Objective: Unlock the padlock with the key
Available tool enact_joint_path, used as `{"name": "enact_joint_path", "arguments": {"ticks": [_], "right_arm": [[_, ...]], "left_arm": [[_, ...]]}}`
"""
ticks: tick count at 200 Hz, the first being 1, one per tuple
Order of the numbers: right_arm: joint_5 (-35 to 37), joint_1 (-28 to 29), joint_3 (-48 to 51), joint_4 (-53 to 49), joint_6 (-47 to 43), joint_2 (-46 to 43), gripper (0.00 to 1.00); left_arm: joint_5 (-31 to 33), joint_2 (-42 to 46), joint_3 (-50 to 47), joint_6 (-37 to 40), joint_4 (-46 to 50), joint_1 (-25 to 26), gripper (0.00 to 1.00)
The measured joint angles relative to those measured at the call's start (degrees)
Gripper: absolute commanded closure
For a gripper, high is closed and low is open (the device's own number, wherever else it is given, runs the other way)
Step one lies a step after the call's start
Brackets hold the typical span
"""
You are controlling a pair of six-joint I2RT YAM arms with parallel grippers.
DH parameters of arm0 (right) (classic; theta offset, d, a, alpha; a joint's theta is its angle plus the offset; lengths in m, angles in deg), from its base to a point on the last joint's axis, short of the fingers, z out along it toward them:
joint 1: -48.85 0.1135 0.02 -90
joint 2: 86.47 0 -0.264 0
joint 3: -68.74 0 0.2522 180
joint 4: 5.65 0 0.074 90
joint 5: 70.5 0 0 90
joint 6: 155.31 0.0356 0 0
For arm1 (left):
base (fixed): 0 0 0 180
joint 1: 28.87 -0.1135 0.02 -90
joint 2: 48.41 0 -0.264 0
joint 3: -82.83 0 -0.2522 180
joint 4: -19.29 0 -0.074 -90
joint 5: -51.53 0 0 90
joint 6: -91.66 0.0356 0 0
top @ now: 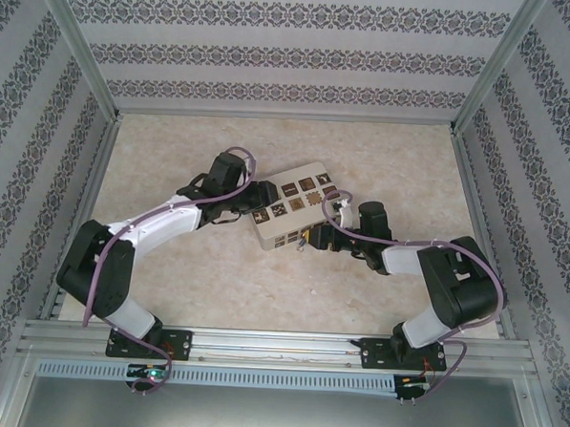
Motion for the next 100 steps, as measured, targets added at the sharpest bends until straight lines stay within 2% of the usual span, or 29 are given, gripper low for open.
{"name": "enact_joint_path", "arguments": {"ticks": [50,100], "right_arm": [[-0.2,0.4,0.2,5.1,0.2,3.5,0.39],[-1.3,0.8,0.2,8.5,0.2,6.4,0.40]], "left_arm": [[-2.4,-5.2,2.1,-0.4,-0.1,0.0,0.54],[-2.8,-6.1,2.2,-0.6,-0.2,0.0,0.55]]}}
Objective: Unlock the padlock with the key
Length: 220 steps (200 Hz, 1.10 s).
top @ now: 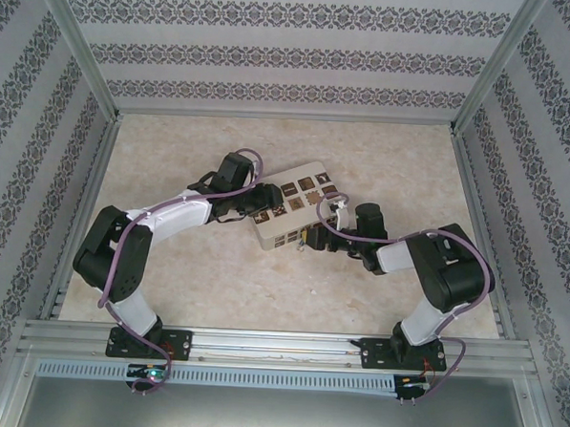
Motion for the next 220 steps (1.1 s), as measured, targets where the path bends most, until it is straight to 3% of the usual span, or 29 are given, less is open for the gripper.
{"name": "enact_joint_path", "arguments": {"ticks": [103,220], "right_arm": [[-2.0,0.7,0.3,5.9,1.1,2.7,0.47],[-3.1,0.7,1.3,7.9,1.1,2.7,0.72]], "left_arm": [[0.0,-0.5,0.0,-0.3,-1.3,0.0,0.55],[0.0,-0.5,0.0,-0.7,-1.4,0.0,0.55]]}}
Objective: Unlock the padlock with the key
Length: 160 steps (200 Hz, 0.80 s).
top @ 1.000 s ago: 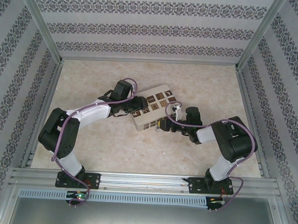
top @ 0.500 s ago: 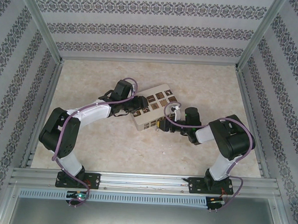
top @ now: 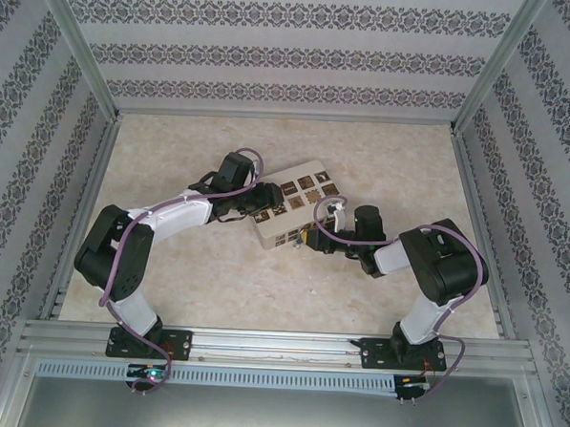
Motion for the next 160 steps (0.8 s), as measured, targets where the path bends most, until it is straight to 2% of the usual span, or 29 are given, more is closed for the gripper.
{"name": "enact_joint_path", "arguments": {"ticks": [101,160], "right_arm": [[1.0,0.0,0.4,-0.2,0.0,0.0,1.00],[1.8,0.0,1.4,1.9,2.3,0.0,1.00]], "left_arm": [[1.0,0.5,-1.1,-0.7,-1.6,0.0,0.56],[1.1,1.0,-2.1,-0.9,-2.9,0.0,0.55]]}}
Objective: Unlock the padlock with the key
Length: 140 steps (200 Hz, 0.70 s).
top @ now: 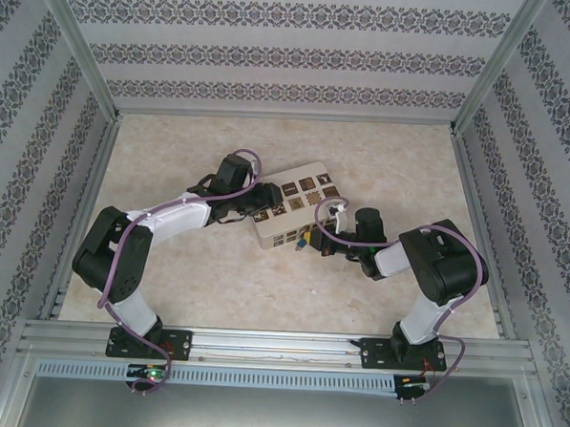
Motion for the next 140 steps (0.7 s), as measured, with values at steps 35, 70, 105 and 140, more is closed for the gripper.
{"name": "enact_joint_path", "arguments": {"ticks": [35,70,105,140], "right_arm": [[1.2,0.0,0.9,2.5,4.0,0.2,1.00],[2.9,0.0,1.9,7.5,9.5,1.6,1.00],[4.9,0.0,3.0,13.1,15.2,3.8,1.00],[6.3,0.0,3.5,18.6,21.0,6.6,1.00]], "left_arm": [[0.0,0.4,-1.1,-0.2,-1.6,0.0,0.56],[0.2,0.8,-2.0,-0.6,-2.8,0.0,0.55],[0.2,1.0,-2.6,-0.8,-3.8,0.0,0.56],[0.2,1.1,-2.8,-0.8,-4.1,0.0,0.56]]}}
